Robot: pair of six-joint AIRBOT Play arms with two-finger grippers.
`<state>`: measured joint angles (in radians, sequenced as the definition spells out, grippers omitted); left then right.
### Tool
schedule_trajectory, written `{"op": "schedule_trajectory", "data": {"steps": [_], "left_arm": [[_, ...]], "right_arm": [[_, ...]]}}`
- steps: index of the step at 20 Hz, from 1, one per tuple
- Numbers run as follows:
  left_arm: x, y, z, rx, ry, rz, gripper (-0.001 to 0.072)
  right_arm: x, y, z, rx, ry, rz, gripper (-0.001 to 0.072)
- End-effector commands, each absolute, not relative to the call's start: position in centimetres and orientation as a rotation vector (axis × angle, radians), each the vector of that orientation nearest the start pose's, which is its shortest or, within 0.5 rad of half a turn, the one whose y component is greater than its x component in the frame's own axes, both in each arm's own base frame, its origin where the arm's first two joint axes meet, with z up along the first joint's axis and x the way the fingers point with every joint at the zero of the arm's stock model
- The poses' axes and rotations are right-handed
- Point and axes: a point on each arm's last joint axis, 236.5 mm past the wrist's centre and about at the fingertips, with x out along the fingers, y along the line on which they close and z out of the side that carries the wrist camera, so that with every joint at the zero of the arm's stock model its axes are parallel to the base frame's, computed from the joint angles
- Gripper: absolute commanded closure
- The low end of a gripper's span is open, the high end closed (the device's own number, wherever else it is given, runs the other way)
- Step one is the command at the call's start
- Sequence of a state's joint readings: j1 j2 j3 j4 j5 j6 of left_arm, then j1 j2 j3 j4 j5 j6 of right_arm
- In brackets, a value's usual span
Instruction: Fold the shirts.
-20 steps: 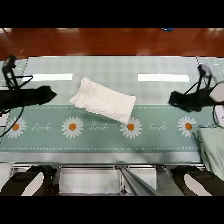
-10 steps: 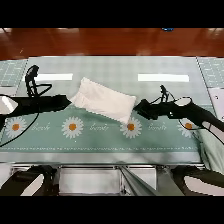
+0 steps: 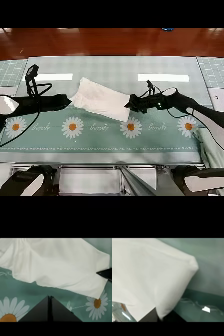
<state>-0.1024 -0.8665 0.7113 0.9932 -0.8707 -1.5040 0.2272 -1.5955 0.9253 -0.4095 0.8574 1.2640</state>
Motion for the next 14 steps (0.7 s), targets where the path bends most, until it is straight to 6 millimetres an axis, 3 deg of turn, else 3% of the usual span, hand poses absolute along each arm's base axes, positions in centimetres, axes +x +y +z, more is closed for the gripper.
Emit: {"op": "schedule_trajectory", "data": {"steps": [1,4,8,11,14], "left_arm": [[31.9,-13.1,3.9,-0.455,1.007,-0.333,0.0685],[31.9,-13.1,3.6,-0.455,1.015,-0.330,0.0684],[32.1,-13.6,2.2,-0.492,1.063,-0.328,0.0685],[31.7,-14.9,2.0,-0.508,1.082,-0.357,0.0685],[30.9,-16.7,1.9,-0.464,1.098,-0.413,0.0684]], "right_arm": [[37.6,27.0,-5.6,0.823,1.361,0.597,0.0690],[40.2,27.2,-2.1,0.733,1.300,0.621,0.0691],[45.8,25.1,7.4,0.608,1.142,0.629,0.0691],[48.1,19.8,13.3,0.468,1.074,0.515,0.0691],[47.9,14.5,17.2,0.442,1.067,0.444,0.0691]]}}
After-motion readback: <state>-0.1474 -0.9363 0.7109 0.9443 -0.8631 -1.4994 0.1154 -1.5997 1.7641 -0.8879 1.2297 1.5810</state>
